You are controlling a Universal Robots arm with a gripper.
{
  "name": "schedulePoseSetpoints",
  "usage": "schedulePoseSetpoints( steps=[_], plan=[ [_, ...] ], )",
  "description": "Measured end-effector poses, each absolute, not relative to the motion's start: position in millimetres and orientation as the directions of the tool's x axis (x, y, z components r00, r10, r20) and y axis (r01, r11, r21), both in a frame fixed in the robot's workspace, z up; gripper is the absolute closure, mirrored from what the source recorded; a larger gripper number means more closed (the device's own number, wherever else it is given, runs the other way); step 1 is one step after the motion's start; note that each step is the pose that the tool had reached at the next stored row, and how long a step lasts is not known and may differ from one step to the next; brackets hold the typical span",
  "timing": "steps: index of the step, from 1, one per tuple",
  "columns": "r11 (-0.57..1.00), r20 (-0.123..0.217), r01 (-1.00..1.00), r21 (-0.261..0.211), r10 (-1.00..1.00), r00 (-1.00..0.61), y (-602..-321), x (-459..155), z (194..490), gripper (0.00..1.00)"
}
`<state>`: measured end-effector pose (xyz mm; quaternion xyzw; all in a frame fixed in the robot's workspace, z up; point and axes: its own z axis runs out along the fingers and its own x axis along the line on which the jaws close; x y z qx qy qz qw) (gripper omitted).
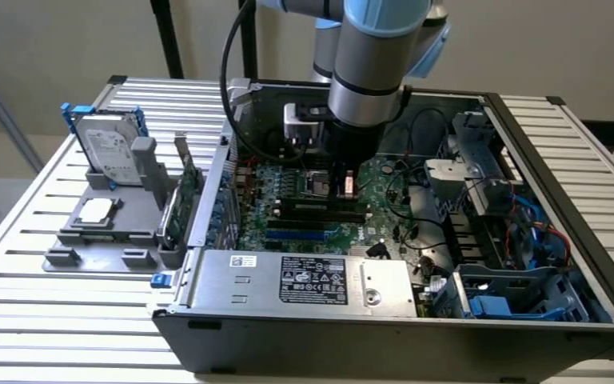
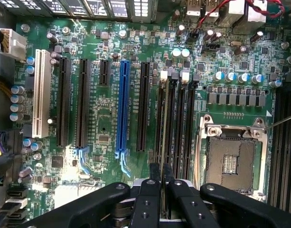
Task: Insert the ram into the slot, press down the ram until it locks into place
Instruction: 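Insert the ram into the slot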
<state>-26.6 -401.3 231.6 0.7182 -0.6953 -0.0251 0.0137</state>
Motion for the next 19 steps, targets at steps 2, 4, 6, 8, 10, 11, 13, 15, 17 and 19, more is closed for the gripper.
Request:
schedulePoseSetpoints(
  steps=[2,4,6,8,10,11,13,15,17,19],
  plan=[
    [-0.033,-0.017,-0.998,0.055,-0.999,0.033,-401.2,-26.8,231.0,0.87],
    [-0.034,-0.016,-0.998,0.055,-0.999,0.033,-401.0,-26.9,230.2,0.87],
    [-0.034,-0.016,-0.998,0.055,-0.999,0.033,-400.9,-27.0,229.5,0.87],
    [-0.034,-0.016,-0.998,0.055,-0.999,0.033,-400.9,-27.0,229.1,0.87],
    [-0.034,-0.015,-0.998,0.055,-0.999,0.034,-400.9,-27.0,228.7,0.87],
    [-0.035,-0.015,-0.998,0.055,-0.999,0.034,-400.9,-27.0,228.5,0.87],
    [-0.035,-0.014,-0.998,0.055,-0.999,0.034,-400.9,-27.1,227.9,0.87],
    [-0.035,-0.013,-0.998,0.055,-0.999,0.034,-400.9,-27.3,227.5,0.87],
    [-0.035,-0.012,-0.998,0.055,-0.999,0.034,-400.9,-27.4,227.0,0.87],
    [-0.035,-0.011,-0.998,0.055,-0.999,0.034,-400.9,-27.5,226.6,0.87]
  ],
)
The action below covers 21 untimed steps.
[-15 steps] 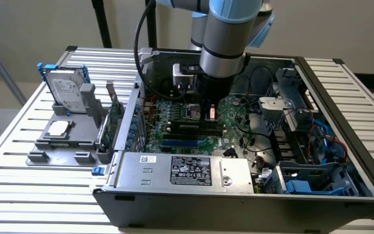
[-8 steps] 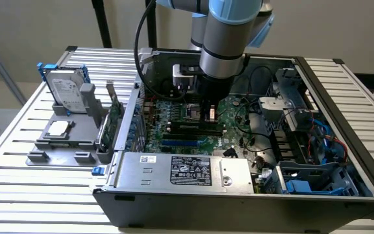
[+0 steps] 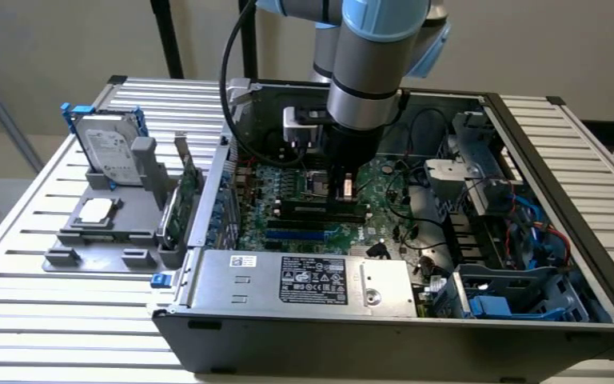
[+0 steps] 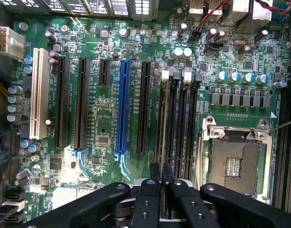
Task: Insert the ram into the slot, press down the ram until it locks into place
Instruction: 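Insert the ram into the slot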
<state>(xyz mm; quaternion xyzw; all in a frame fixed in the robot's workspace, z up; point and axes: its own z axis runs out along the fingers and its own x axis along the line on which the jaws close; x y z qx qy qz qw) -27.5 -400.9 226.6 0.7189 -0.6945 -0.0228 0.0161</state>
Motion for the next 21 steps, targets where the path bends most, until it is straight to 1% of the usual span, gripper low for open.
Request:
schedulePoseSetpoints(
  steps=[14,16,17,21],
  plan=[
    [-0.035,-0.009,-0.998,0.055,-0.999,0.034,-400,-28,223,0.87],
    [-0.035,-0.009,-0.998,0.055,-0.999,0.034,-400,-28,223,0.85],
    [-0.035,-0.010,-0.998,0.055,-0.999,0.034,-400,-28,225,0.79],
    [-0.035,-0.010,-0.998,0.055,-0.999,0.034,-400,-28,243,0.79]
  ],
)
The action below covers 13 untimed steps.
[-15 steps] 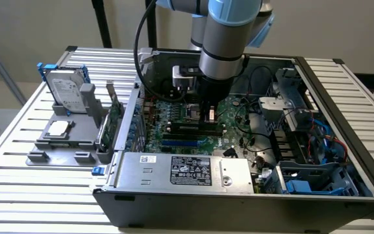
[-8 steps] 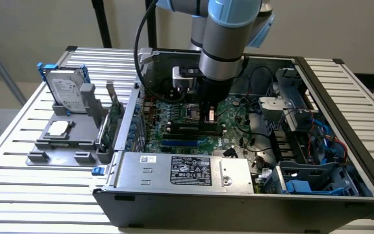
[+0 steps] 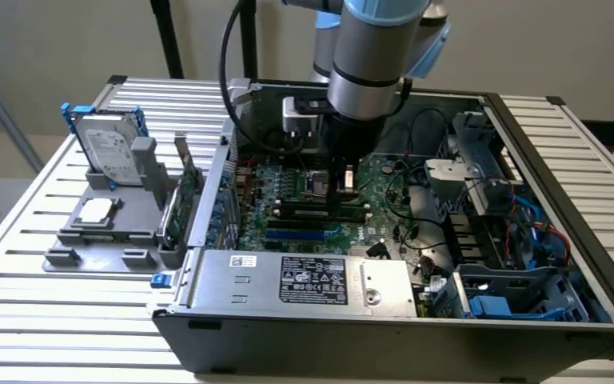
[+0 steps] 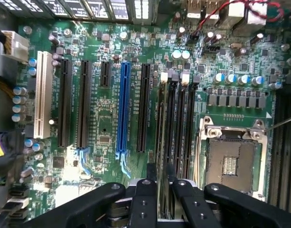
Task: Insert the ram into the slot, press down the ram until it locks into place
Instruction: 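Insert the ram into the slot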
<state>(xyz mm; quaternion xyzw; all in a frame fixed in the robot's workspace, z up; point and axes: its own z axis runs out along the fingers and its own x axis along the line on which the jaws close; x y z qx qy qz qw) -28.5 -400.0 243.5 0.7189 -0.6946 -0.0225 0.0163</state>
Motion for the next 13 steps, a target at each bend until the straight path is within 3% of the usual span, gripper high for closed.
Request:
schedulePoseSetpoints(
  steps=[5,7,13],
  plan=[
    [-0.035,-0.010,-0.998,0.055,-0.999,0.034,-400.0,-33.2,257.2,0.81],
    [-0.035,-0.010,-0.998,0.055,-0.999,0.034,-400.0,-33.3,257.2,0.89],
    [-0.035,-0.010,-0.998,0.055,-0.999,0.034,-400.1,-33.3,257.3,0.89]
  ],
)
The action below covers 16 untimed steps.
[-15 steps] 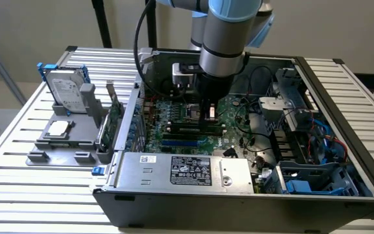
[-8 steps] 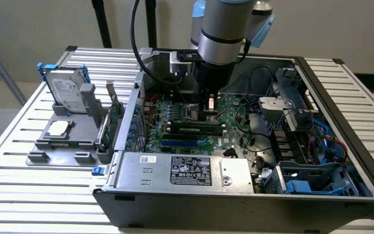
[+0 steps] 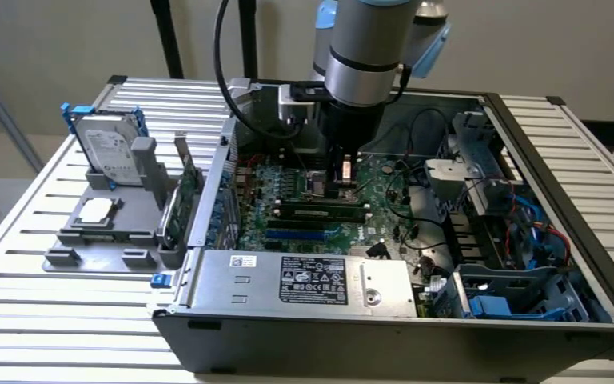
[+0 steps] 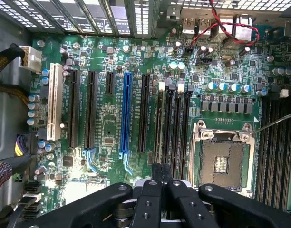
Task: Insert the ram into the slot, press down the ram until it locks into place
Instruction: 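Insert the ram into the slot, then press down the ram until it locks into place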
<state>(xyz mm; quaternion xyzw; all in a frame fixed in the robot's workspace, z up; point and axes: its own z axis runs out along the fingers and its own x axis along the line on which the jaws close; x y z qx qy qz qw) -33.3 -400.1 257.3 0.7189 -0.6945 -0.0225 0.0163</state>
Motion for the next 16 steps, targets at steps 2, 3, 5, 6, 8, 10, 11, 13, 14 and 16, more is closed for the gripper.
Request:
schedulePoseSetpoints(
  steps=[2,3,5,6,8,10,11,13,14,16],
  plan=[
    [-0.035,-0.010,-0.998,0.055,-0.999,0.034,-400.1,-33.4,257.3,0.89],
    [-0.035,-0.010,-0.998,0.055,-0.999,0.034,-400.1,-33.4,257.3,0.89],
    [-0.035,-0.010,-0.998,0.055,-0.999,0.034,-400.0,-33.4,257.3,0.89],
    [-0.035,-0.010,-0.998,0.055,-0.999,0.034,-400.1,-33.4,257.3,0.89],
    [-0.035,-0.010,-0.998,0.055,-0.999,0.034,-400.1,-33.4,257.3,0.89],
    [-0.035,-0.010,-0.998,0.055,-0.999,0.034,-400.1,-33.4,257.3,0.89],
    [-0.035,-0.010,-0.998,0.055,-0.999,0.034,-400.1,-33.4,257.3,0.89],
    [-0.035,-0.009,-0.998,0.055,-0.999,0.034,-400.1,-33.4,257.3,0.89],
    [-0.035,-0.010,-0.998,0.055,-0.999,0.034,-400.0,-33.5,256.6,0.89],
    [-0.035,-0.010,-0.998,0.053,-0.999,0.034,-399.9,-33.5,253.4,0.89]
  ],
)
